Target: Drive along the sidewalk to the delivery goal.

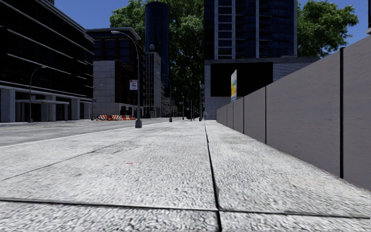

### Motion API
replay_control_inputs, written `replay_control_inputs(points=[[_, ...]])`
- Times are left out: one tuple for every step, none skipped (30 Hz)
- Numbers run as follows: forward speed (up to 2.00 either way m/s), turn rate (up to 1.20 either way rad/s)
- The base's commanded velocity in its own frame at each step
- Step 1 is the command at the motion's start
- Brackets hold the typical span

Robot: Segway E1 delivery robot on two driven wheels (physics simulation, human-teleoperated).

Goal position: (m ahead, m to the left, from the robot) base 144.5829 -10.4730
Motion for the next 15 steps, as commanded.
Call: replay_control_inputs(points=[[2.0,-0.16],[2.0,-0.16],[2.0,-0.27],[2.0,-0.29],[2.0,-0.3],[2.0,-0.3],[2.0,-0.3],[2.0,-0.3],[2.0,-0.29],[2.0,-0.25],[2.0,-0.25],[2.0,-0.14],[2.0,0.0],[2.0,0.0],[2.0,0.0]])
